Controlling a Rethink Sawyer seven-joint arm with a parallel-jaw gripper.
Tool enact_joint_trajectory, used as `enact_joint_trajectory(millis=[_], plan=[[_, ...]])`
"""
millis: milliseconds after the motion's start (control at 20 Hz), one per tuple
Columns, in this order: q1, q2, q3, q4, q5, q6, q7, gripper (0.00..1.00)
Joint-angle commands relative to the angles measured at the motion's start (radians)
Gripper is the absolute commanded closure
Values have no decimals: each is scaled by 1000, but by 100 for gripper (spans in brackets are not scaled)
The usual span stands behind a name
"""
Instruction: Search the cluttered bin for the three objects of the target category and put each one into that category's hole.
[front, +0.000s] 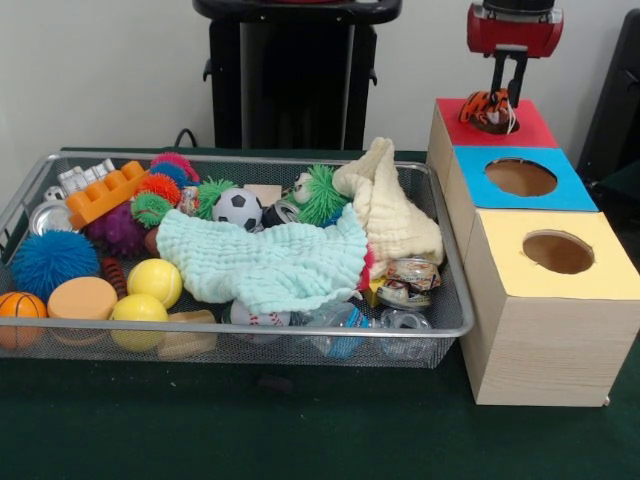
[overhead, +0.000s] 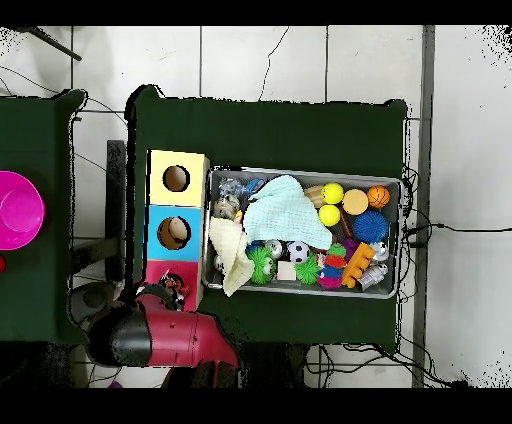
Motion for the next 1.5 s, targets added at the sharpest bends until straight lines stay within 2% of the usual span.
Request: enact_joint_trajectory(millis=[50,1000,1500], plan=[[3,28,44,73,63,-30,264,100],[61,40,51,100,121,-90,285,100],[17,47,76,126,119,-121,246,100]])
